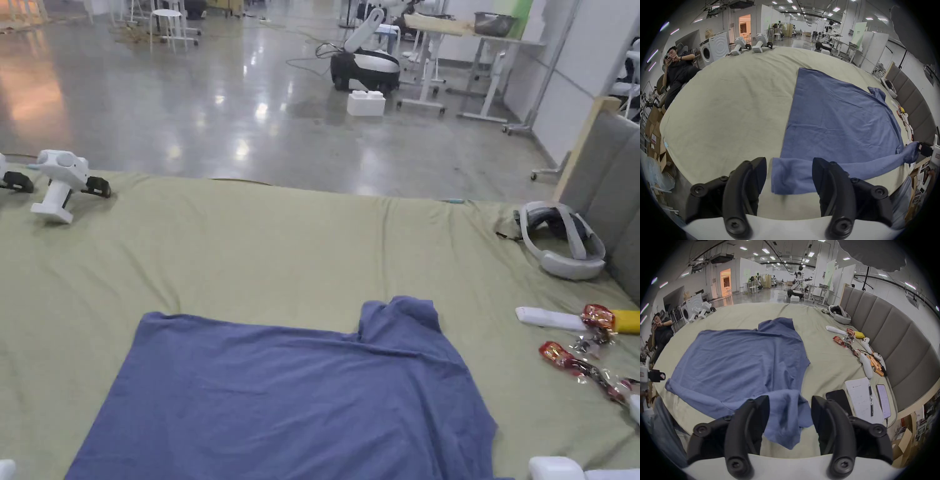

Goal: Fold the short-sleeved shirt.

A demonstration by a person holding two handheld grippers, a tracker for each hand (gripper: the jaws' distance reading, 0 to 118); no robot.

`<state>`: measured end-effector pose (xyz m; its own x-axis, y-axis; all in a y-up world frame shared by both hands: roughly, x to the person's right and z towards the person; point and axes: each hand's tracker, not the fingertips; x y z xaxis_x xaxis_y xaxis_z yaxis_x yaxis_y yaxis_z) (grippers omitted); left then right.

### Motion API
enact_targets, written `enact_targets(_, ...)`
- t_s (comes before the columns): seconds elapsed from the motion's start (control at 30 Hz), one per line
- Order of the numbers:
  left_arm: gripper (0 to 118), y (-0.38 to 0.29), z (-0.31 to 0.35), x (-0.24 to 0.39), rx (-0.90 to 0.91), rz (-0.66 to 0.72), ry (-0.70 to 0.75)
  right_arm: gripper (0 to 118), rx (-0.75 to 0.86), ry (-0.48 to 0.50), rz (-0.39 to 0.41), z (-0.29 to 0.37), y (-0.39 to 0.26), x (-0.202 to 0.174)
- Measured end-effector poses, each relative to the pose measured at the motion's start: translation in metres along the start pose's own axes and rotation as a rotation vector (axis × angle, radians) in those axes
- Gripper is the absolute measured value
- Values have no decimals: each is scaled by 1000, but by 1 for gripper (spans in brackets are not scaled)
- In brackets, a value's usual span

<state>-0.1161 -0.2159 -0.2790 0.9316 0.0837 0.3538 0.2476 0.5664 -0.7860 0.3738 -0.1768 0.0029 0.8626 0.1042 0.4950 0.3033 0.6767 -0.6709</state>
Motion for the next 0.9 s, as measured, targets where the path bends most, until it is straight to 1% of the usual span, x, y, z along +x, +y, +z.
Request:
enact_targets(0.07,67,5,4,5,14,4,-13,63,40,23,-12,2,9,-1)
enact_targets(0.13,67,14,8,14,44,-5,-8,69,87,19,2,6,21,-6)
enact_targets(0.23,67,28,17,26,113,-5,-41,69,168,29,18,12,36,-14)
enact_targets(0.37,67,50,38,56,244,1,-113,69,297,50,0,22,55,-34)
enact_targets(0.43,66,59,46,74,313,-23,-126,65,373,43,-15,26,61,-46)
enact_targets(0.47,66,65,46,77,347,-39,-120,59,417,38,-22,28,63,-52)
enact_targets(0.5,65,68,50,87,380,-60,-116,49,449,31,-24,29,65,-59)
enact_targets(0.53,62,71,55,96,418,-80,-112,36,482,25,-29,30,67,-66)
enact_targets(0.57,55,72,58,104,444,-92,-103,24,511,29,-33,31,69,-70)
enact_targets(0.6,42,74,61,110,474,-103,-96,23,537,26,-42,32,70,-75)
enact_targets(0.63,27,74,64,117,500,-114,-87,20,564,11,-58,32,71,-81)
enact_targets(0.67,23,74,67,123,522,-123,-76,14,584,16,-74,33,72,-83)
enact_targets(0.73,20,73,70,132,565,-127,-39,13,606,40,-98,34,74,-89)
enact_targets(0.8,17,69,74,135,581,-118,-82,12,629,36,-102,35,76,-95)
enact_targets(0.83,11,68,72,135,588,-109,-81,10,644,32,-97,36,76,-98)
enact_targets(0.9,5,65,69,133,599,-111,-80,9,667,26,-90,37,76,-101)
